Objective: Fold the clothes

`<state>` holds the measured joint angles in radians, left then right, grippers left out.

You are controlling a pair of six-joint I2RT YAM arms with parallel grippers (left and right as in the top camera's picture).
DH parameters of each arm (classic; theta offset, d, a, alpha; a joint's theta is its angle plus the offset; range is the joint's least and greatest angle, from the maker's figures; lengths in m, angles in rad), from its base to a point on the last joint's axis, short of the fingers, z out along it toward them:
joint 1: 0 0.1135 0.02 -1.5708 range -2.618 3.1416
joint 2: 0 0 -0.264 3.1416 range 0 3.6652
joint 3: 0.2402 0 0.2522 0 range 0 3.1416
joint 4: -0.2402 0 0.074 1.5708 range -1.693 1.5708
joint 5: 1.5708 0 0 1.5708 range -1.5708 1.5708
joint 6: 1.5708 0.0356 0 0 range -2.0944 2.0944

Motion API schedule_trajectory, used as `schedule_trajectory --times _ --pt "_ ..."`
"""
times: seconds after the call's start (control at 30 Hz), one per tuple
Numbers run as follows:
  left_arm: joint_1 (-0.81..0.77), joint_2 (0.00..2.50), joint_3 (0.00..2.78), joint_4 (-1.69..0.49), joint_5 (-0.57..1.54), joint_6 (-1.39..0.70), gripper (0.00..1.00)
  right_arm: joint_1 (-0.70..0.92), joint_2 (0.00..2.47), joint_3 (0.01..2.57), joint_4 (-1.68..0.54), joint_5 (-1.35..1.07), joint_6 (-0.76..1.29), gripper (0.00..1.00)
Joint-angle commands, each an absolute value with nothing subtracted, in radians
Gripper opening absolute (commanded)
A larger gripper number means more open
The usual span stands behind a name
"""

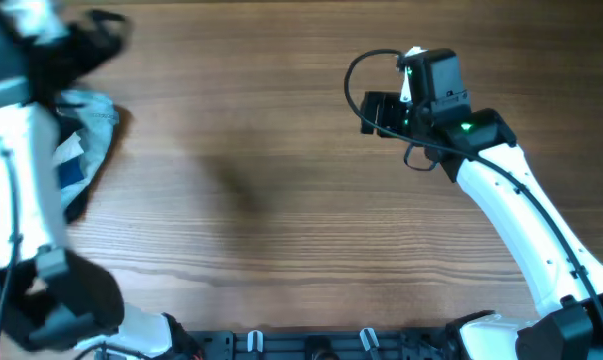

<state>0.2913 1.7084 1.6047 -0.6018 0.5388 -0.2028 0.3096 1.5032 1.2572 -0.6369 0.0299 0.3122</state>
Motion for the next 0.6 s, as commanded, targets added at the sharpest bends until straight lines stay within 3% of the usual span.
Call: schedule_trajectory --times 0.0,0.2,0.4,0.57 --pt "0.065 1.79 1.597 -0.67 0.388 -0.186 1.0 0.245 1.503 1.258 -0.593 0.037 0.312 1.0" --pt "-0.115 1.86 1.597 -1.031 0.045 -0.187 1.0 0.069 1.503 1.258 -0.716 0.036 0.251 1.0" --pt "-0.107 1.843 1.597 -1.384 0.043 -0.225 1.0 0.053 1.5 1.258 -0.998 -0.073 0.243 1.0" --pt "-0.107 1.716 1.591 -1.391 0.042 -0.233 1.0 0.053 1.365 1.254 -1.056 -0.075 0.294 1.0"
